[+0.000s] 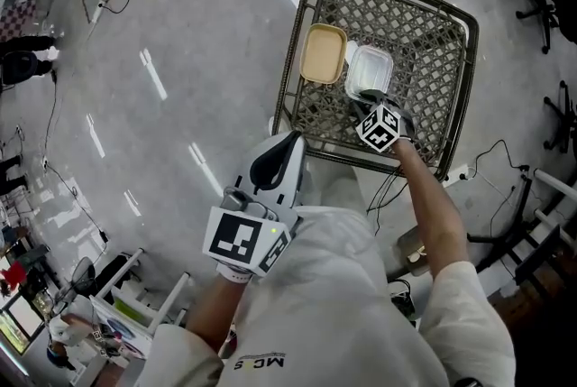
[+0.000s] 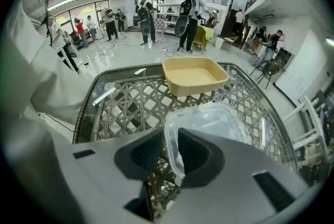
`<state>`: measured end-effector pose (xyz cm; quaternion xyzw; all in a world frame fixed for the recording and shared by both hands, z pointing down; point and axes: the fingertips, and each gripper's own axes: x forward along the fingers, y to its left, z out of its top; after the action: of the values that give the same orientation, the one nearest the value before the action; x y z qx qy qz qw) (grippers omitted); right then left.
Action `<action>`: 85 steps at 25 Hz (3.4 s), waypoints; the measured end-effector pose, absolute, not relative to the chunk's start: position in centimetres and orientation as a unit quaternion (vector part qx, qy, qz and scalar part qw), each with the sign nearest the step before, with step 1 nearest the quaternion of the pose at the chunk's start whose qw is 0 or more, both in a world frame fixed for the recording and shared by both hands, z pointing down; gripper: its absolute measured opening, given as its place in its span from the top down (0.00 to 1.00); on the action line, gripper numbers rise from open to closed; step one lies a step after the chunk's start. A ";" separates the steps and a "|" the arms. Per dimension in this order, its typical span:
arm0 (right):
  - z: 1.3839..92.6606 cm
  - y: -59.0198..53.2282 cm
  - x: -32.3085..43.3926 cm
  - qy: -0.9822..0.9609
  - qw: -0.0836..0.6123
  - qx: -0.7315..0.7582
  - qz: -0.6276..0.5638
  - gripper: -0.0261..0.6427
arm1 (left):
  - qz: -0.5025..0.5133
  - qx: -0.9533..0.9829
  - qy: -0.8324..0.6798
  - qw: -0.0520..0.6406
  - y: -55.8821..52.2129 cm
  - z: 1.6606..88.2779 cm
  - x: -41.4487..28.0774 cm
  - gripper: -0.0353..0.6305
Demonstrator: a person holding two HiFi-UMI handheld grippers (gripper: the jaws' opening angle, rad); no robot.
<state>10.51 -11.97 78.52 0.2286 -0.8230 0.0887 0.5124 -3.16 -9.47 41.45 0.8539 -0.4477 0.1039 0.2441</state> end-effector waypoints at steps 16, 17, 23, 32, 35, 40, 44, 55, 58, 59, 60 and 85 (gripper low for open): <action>81.0 -11.0 10.7 -0.812 0.548 0.189 0.070 0.81 | 0.111 0.851 -0.450 0.247 -8.8 41.6 -3.3 0.91; 81.0 -10.9 10.6 -0.811 0.548 0.190 0.070 0.83 | 0.111 0.851 -0.450 0.247 -8.8 41.6 -3.2 0.91; 81.3 -10.8 10.7 -0.802 0.562 0.188 0.071 0.85 | 0.109 0.853 -0.449 0.243 -9.0 41.4 -2.9 0.91; 79.2 -9.5 11.7 -0.810 0.524 0.248 0.092 0.86 | 0.108 0.856 -0.450 0.232 -8.6 40.7 -3.4 0.91; 77.4 -9.4 11.7 -0.817 0.499 0.272 0.100 0.86 | 0.105 0.859 -0.446 0.228 -8.3 40.3 -3.3 0.91; 72.8 -9.8 11.2 -0.832 0.458 0.301 0.088 0.86 | 0.096 0.865 -0.442 0.216 -8.0 39.0 -3.1 0.91; 68.3 -10.0 10.8 -0.846 0.418 0.319 0.082 0.86 | 0.089 0.869 -0.441 0.207 -7.9 38.3 -2.8 0.91; 55.0 -9.7 10.9 -0.867 0.287 0.398 0.087 0.86 | 0.066 0.872 -0.445 0.194 -7.2 37.3 -2.3 0.91; 50.9 -9.8 11.3 -0.868 0.254 0.420 0.068 0.86 | 0.059 0.874 -0.444 0.190 -7.3 37.1 -2.1 0.91; 49.4 -9.7 11.5 -0.868 0.244 0.428 0.059 0.86 | 0.056 0.874 -0.444 0.188 -7.3 36.9 -2.1 0.91; 47.9 -9.7 11.6 -0.868 0.235 0.435 0.050 0.86 | 0.054 0.874 -0.445 0.186 -7.3 36.8 -2.1 0.91; 31.9 -6.1 15.5 -0.824 0.077 0.560 -0.035 0.85 | 0.023 0.875 -0.456 0.163 -7.6 34.0 -3.1 0.91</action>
<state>15.45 -6.12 31.87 0.5601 -0.8241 -0.0351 0.0770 -3.10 -7.62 34.00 0.8747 -0.4557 0.0229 0.1635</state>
